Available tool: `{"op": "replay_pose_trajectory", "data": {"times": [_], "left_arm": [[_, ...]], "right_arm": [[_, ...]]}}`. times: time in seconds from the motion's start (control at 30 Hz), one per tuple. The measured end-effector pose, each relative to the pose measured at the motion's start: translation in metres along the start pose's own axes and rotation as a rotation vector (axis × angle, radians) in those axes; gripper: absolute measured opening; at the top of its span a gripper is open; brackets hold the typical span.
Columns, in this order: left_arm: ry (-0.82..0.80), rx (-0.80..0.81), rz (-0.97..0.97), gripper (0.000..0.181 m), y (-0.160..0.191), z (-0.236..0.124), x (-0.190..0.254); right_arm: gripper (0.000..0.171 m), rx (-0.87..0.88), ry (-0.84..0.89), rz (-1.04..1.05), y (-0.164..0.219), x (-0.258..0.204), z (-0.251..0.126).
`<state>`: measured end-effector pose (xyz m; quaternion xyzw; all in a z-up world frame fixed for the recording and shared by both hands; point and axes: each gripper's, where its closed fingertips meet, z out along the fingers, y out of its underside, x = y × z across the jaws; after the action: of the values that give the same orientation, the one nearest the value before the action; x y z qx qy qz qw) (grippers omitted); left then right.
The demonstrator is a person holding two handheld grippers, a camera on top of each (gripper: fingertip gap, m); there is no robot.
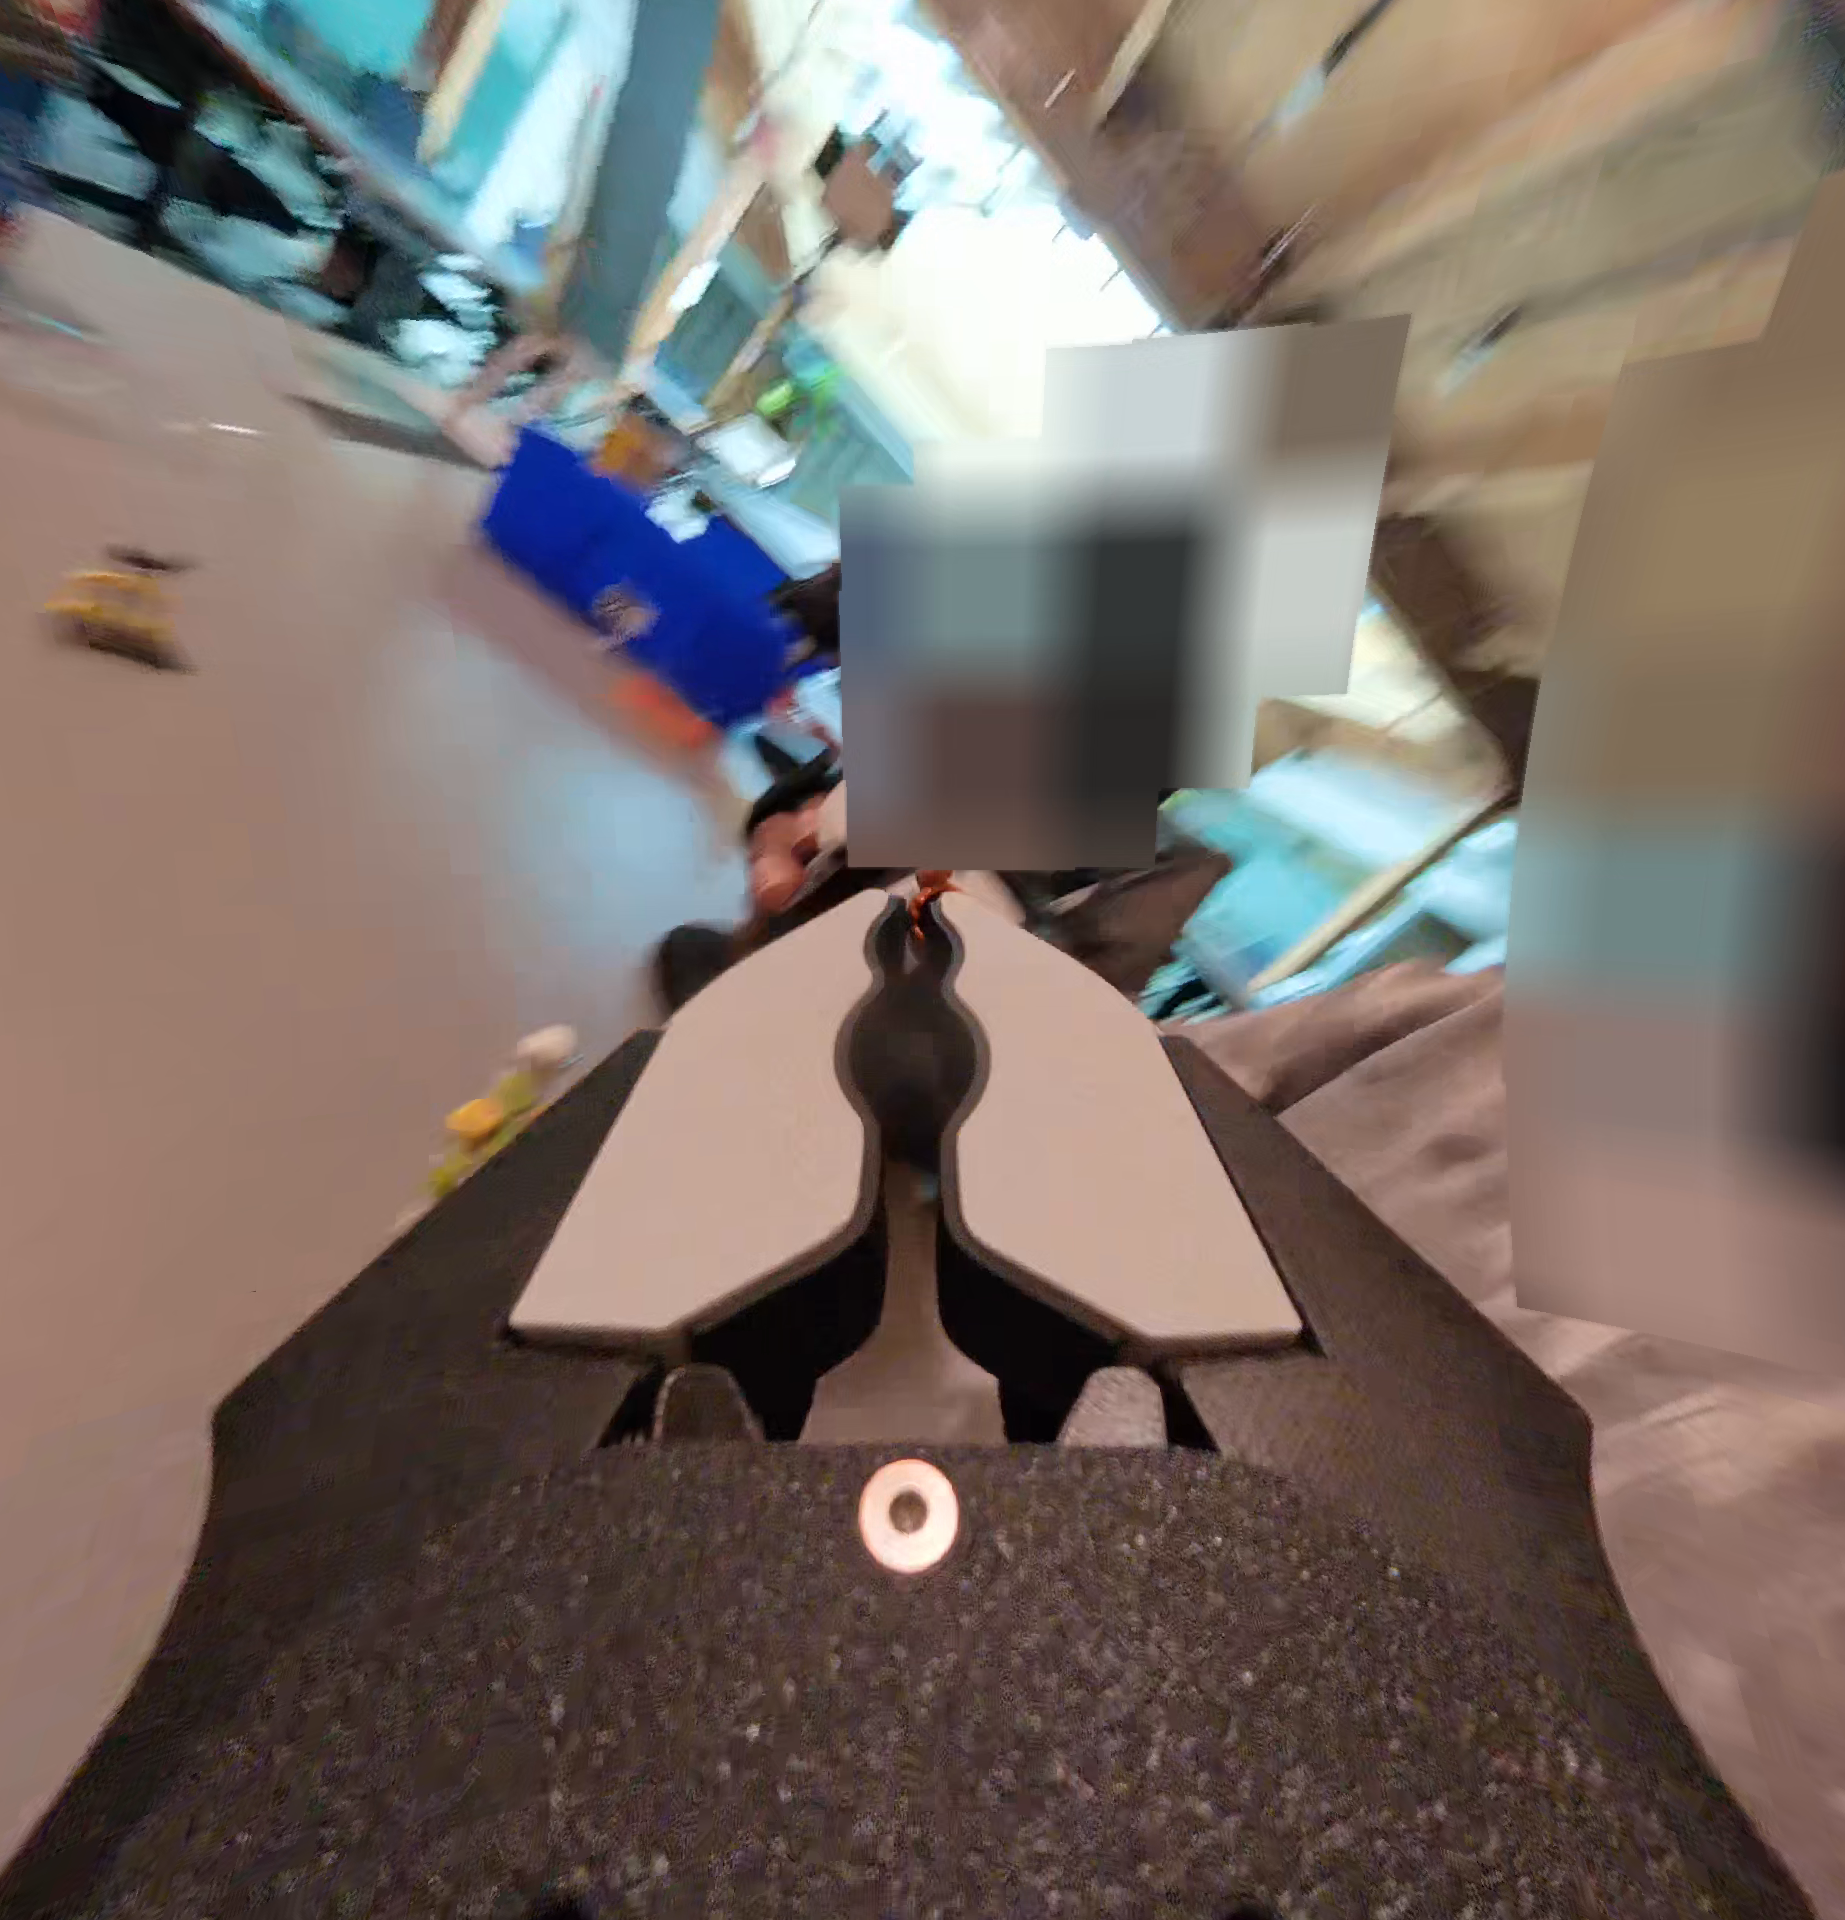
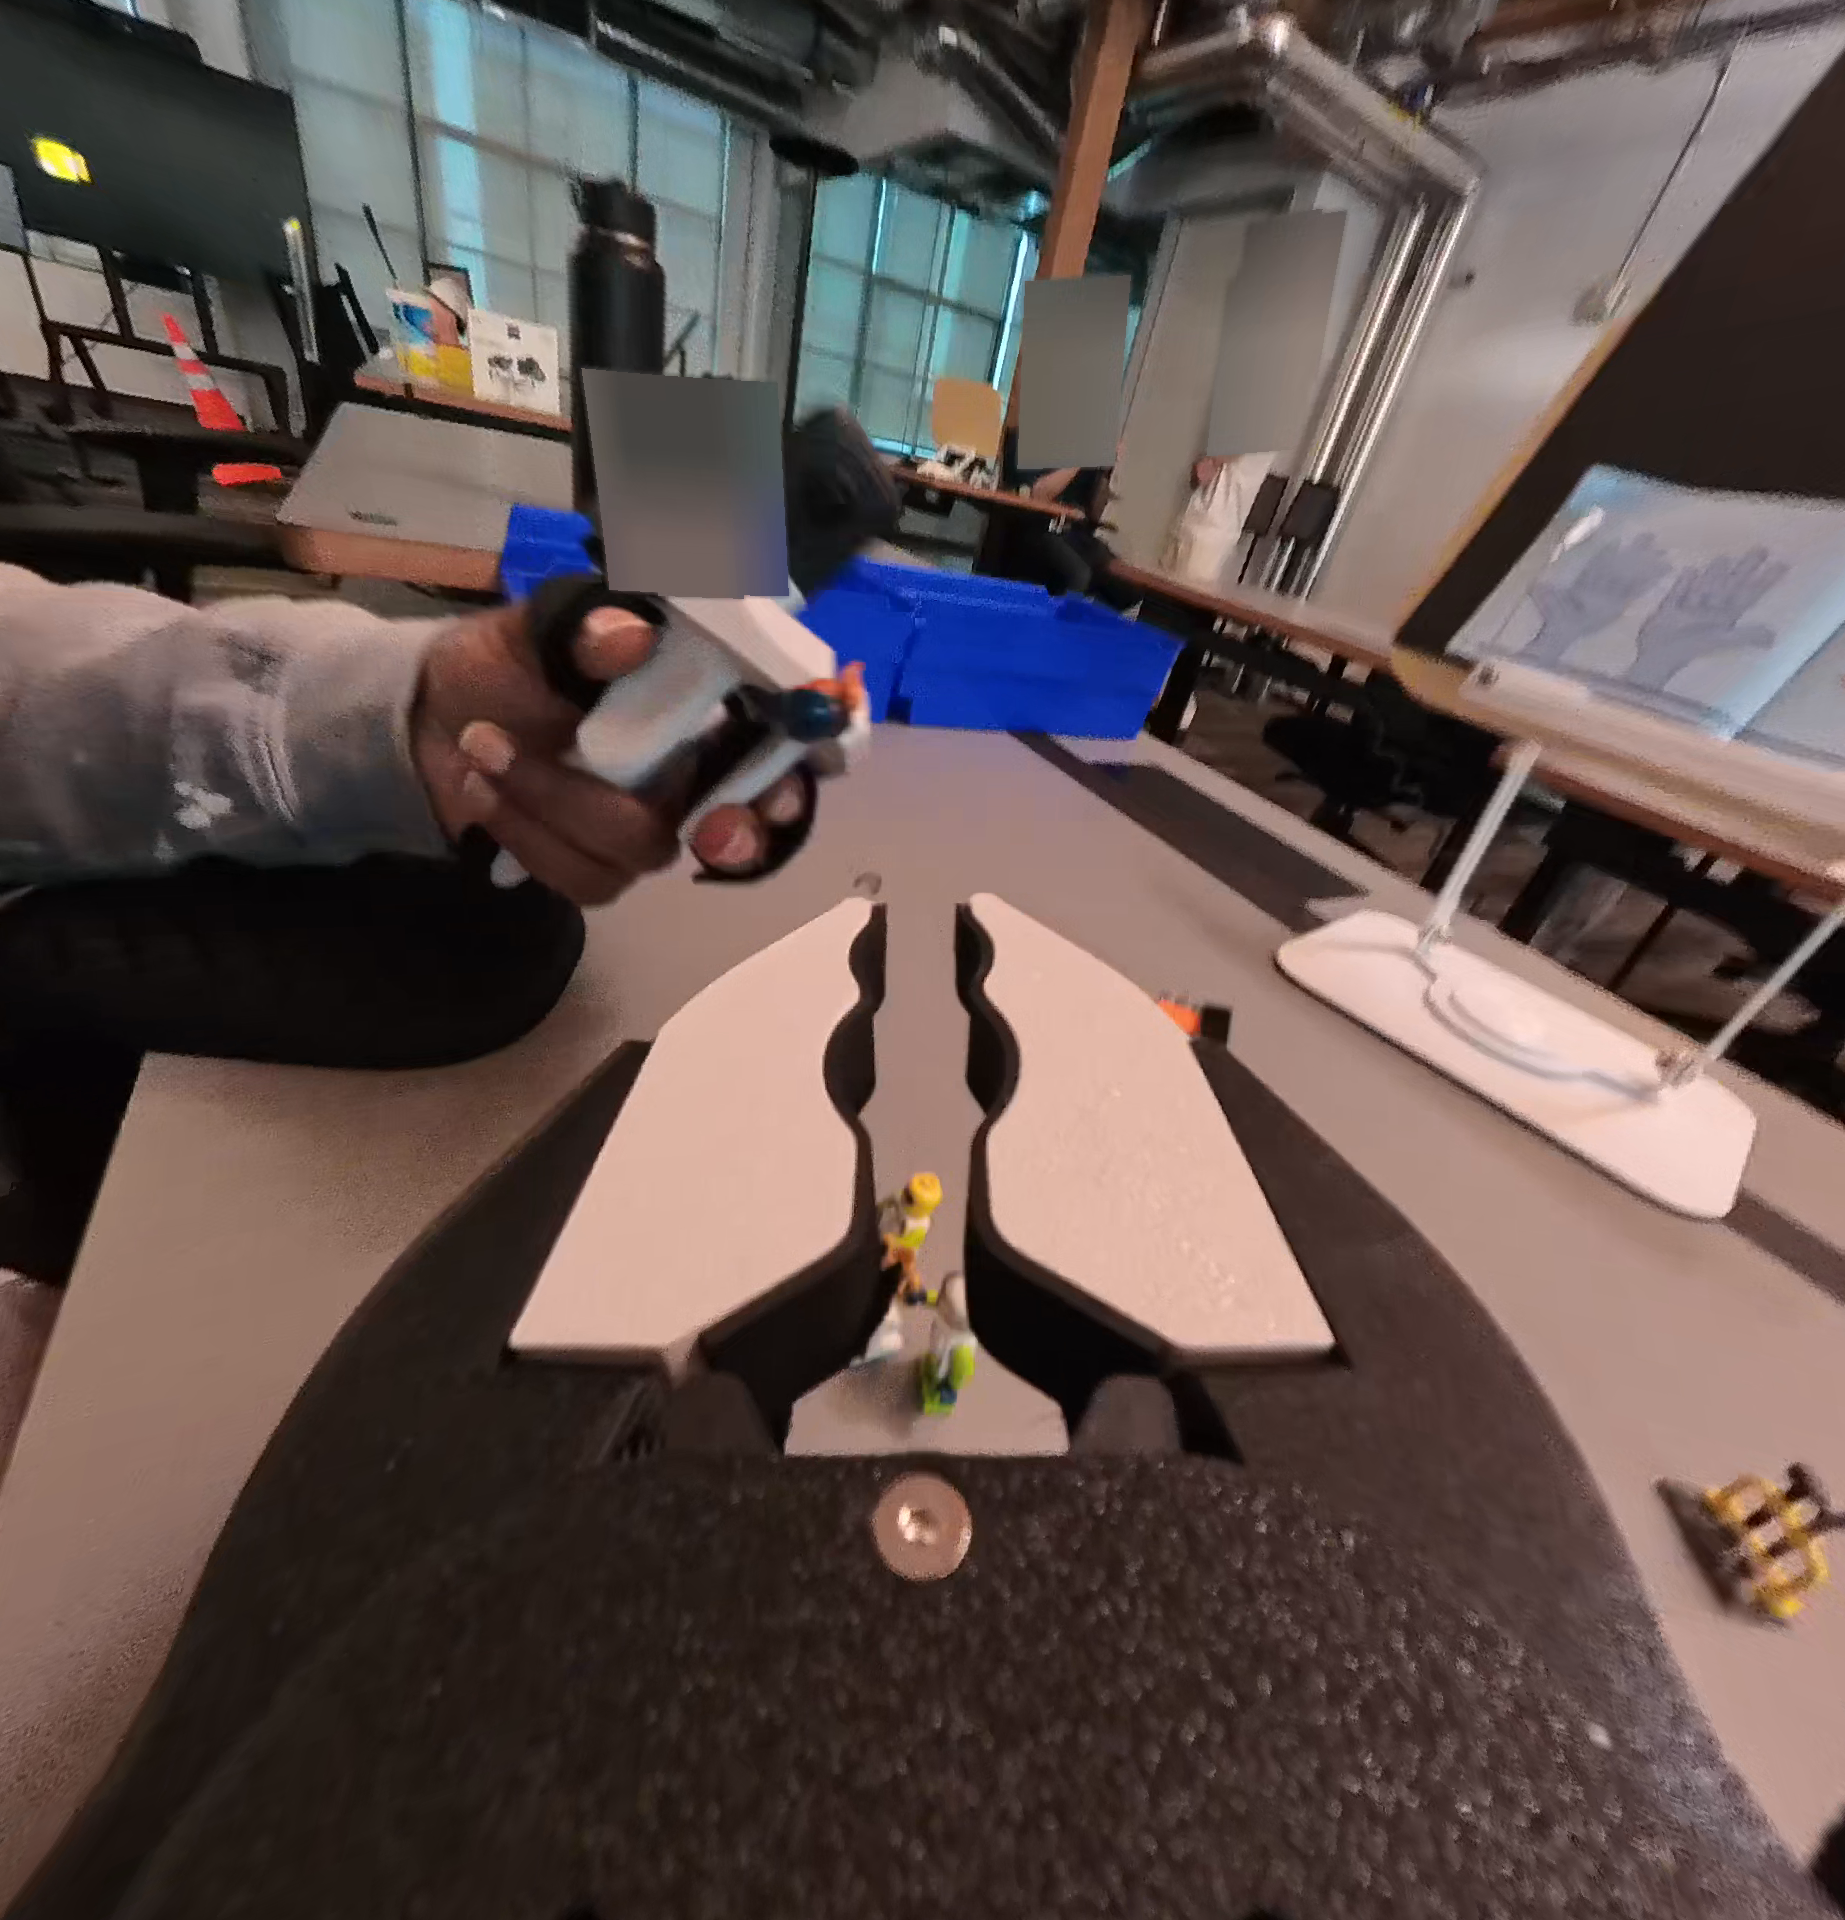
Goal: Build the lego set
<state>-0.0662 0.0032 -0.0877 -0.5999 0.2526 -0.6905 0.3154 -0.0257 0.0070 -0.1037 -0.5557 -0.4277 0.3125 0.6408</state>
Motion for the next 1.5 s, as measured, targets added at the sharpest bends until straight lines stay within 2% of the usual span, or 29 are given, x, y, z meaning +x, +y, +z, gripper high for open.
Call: {"op": "replay_pose_trajectory", "data": {"times": [0.1,0.2,0.37,0.7,1.1,1.3,1.4,1.5], "left_arm": [[0.237,0.085,-0.228,0.003,-0.013,0.022,0.009],[0.336,0.063,-0.28,0.003,-0.006,0.043,0.011],[0.388,0.052,-0.333,0.004,0.001,0.055,0.011],[0.443,0.109,-0.399,0.003,-0.002,0.044,0.015],[0.305,0.151,-0.325,0.012,-0.017,0.021,-0.007],[0.169,0.03,-0.235,0.029,0.0,0.03,-0.013],[0.103,0.0,-0.216,0.014,0.006,0.032,-0.021],[0.127,0.011,-0.239,0.013,0.004,0.031,-0.019]], "right_arm": [[0.015,0.037,0.022,-0.097,-0.02,-0.003,-0.001],[0.022,0.04,0.02,-0.133,-0.03,-0.002,0.0],[0.023,0.039,0.002,-0.206,-0.033,0.0,-0.003],[0.018,-0.019,-0.014,-0.327,-0.036,-0.007,0.008],[0.018,-0.171,-0.075,-0.306,-0.024,0.003,0.023],[0.018,-0.315,-0.101,-0.351,-0.001,0.004,0.028],[0.018,-0.34,-0.113,-0.37,0.002,0.003,0.03],[0.018,-0.337,-0.111,-0.375,-0.001,0.003,0.031]]}}
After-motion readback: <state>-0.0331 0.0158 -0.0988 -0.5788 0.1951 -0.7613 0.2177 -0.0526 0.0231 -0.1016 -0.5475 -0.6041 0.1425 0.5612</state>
